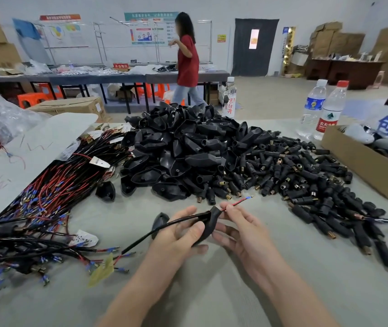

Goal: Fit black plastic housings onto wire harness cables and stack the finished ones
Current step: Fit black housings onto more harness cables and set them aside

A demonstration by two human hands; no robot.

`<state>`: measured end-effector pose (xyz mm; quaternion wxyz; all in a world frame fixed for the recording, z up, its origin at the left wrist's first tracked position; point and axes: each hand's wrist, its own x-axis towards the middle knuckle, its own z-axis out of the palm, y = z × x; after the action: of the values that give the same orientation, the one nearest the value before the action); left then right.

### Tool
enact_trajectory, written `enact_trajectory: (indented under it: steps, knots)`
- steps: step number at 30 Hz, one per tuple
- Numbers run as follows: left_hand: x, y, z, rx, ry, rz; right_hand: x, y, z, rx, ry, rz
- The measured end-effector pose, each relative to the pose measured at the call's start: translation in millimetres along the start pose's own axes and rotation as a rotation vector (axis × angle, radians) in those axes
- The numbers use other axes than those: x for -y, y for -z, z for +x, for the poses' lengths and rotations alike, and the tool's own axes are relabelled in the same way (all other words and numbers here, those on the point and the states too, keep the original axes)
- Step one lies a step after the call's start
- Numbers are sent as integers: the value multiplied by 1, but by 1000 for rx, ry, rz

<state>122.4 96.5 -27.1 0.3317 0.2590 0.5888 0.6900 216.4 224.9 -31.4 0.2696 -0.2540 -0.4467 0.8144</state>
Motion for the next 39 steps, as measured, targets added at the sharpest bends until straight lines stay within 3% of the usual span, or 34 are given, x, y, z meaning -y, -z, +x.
enact_trajectory:
  steps: [5, 13, 19, 29, 33, 39]
  knots:
    - [-1, 1, 2, 38, 148, -278, 8, 3, 0, -28, 34, 11]
    - [-11, 12, 8, -143, 185, -388, 24, 23, 6, -207, 170, 104]
    - [-14, 16, 5, -123, 187, -426, 37, 48, 8, -326, 275, 170]
    - [-18, 22, 4, -70, 160, -485, 41, 59, 9, -406, 291, 245]
    - [-16, 24, 6, -109, 177, -503, 43, 53, 5, -327, 224, 289]
    - [-10, 19, 9, -180, 132, -443, 6, 0, -4, 19, -66, 115]
